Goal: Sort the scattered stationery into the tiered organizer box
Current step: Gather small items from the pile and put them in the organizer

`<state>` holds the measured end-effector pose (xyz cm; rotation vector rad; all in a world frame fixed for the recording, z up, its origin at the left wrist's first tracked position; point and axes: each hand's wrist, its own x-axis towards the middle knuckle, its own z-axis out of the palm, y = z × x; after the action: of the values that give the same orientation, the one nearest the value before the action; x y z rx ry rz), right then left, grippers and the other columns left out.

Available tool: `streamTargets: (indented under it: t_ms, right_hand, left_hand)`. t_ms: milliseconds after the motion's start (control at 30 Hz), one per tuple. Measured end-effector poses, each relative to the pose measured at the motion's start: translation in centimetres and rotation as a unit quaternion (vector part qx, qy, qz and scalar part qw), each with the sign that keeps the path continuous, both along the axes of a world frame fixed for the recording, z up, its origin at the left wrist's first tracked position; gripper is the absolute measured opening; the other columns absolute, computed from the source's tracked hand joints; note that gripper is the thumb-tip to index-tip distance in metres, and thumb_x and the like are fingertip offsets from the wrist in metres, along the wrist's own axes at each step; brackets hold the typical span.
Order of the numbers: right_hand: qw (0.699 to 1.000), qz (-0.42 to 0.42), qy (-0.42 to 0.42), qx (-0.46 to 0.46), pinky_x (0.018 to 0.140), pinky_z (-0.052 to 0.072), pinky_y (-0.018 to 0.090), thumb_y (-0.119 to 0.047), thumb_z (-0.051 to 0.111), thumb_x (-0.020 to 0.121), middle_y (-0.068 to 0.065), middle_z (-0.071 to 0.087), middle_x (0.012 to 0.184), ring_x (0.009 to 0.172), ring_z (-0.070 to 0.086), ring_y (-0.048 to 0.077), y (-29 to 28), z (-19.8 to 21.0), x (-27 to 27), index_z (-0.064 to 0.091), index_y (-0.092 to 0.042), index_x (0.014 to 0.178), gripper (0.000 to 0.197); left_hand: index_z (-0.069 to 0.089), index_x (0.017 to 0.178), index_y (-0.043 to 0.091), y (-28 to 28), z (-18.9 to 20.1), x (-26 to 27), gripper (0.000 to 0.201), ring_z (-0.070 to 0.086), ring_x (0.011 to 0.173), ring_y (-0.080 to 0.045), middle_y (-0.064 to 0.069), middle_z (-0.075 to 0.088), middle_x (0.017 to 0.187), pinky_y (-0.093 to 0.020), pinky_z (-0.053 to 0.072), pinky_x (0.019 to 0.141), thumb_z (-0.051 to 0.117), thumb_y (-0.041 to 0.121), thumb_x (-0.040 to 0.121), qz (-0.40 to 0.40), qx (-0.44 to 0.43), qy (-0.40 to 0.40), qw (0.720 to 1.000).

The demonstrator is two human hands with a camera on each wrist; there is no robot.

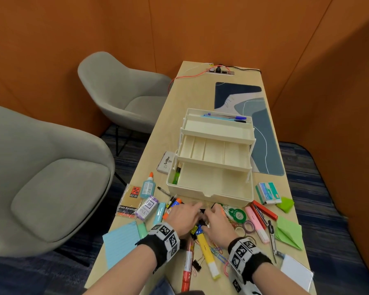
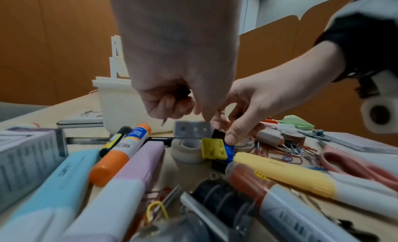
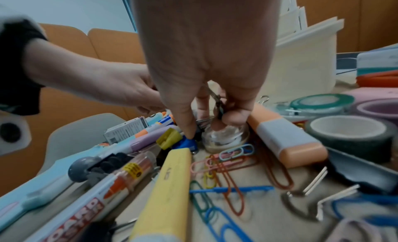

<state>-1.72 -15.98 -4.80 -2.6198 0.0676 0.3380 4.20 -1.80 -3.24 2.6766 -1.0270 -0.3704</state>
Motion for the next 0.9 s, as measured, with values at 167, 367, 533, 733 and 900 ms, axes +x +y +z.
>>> streamTargets:
  t_ms: [167,367,533,733,900]
  right_hand:
    - [0.999,-0.043,-0.014,0.025,0.073,0.047,0.026,-0.020,0.059,0.086,-0.003,0.032,0.105,0.079,0.052,0.013,-0.8,0.6,-0.8,0.046,-0.023,0.091,0.014]
    - [0.979,-0.164,-0.052,0.112,0.067,0.036,0.016,-0.022,0.064,0.086,-0.003,0.042,0.101,0.085,0.046,0.005,-2.0,1.7,-1.8,0.051,-0.017,0.085,0.014]
    - [0.955,-0.219,-0.022,0.201,0.067,0.041,0.017,-0.023,0.067,0.084,-0.004,0.059,0.087,0.082,0.055,0.009,-2.6,2.4,-2.1,0.054,-0.021,0.083,0.013]
    - [0.927,-0.259,0.014,0.270,0.058,0.046,0.023,-0.019,0.067,0.085,0.005,0.064,0.086,0.068,0.058,0.014,-3.2,3.1,-2.7,0.056,-0.017,0.088,0.011]
    - [0.892,-0.292,0.049,0.342,0.041,0.036,0.019,-0.013,0.055,0.092,0.012,0.065,0.080,0.045,0.047,0.010,-3.6,3.2,-2.6,0.057,-0.014,0.102,0.010]
  left_hand:
    - [0.052,0.120,0.022,0.9,-0.6,0.2,0.031,0.061,0.094,-0.023,-0.004,0.062,0.110,-0.035,0.049,0.075,0.034,0.036,0.100,0.020,0.029,-0.023,0.999]
    - [0.053,0.117,0.014,-0.2,0.6,0.2,0.030,0.060,0.097,-0.026,-0.007,0.056,0.112,-0.035,0.046,0.073,0.042,0.033,0.098,0.036,0.051,-0.028,0.998]
    - [0.052,0.119,0.008,-3.2,0.6,0.0,0.027,0.062,0.097,-0.033,-0.014,0.056,0.114,-0.041,0.048,0.070,0.048,0.006,0.092,-0.017,0.174,-0.021,0.984]
    - [0.047,0.123,0.002,-4.1,1.7,0.0,0.031,0.061,0.100,-0.035,-0.017,0.049,0.121,-0.037,0.034,0.059,0.043,-0.002,0.093,-0.016,0.179,-0.013,0.984]
    - [0.047,0.117,0.006,-3.2,1.5,0.6,0.027,0.063,0.086,-0.034,-0.017,0.046,0.120,-0.039,0.039,0.058,0.048,0.001,0.090,-0.036,0.105,-0.003,0.994]
